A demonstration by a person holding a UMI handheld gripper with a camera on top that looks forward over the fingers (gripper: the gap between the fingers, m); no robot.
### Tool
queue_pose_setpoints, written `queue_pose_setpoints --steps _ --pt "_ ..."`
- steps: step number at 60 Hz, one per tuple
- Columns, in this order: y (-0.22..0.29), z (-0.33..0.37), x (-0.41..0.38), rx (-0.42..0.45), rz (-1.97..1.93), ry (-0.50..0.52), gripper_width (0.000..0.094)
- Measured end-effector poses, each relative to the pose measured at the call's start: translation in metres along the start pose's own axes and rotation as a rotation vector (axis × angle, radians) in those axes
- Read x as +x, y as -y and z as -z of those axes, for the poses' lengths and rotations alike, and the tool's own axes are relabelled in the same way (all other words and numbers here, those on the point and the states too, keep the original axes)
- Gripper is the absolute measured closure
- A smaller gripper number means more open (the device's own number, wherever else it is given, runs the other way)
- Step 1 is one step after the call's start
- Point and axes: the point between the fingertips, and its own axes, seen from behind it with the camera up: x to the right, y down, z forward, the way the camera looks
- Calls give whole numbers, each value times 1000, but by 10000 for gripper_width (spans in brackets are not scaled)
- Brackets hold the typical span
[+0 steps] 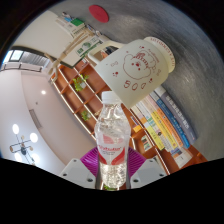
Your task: Pour water
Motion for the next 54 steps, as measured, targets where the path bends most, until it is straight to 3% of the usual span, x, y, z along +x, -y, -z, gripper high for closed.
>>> queue_pose_setpoints --steps 14,22,27,32,40,48,54 --pt "-17 8 10 -55 295 -98 558" --pt "-34 9 -7 -126 810 -158 558" --pt "-21 9 -26 -117 1175 -215 557" --pt "8 12 -57 -43 1513 -284 558" --pt "67 22 -114 166 1944 -410 546" --pt "128 35 -154 327 2165 -534 546" --pt "171 39 -162 381 2207 -602 547"
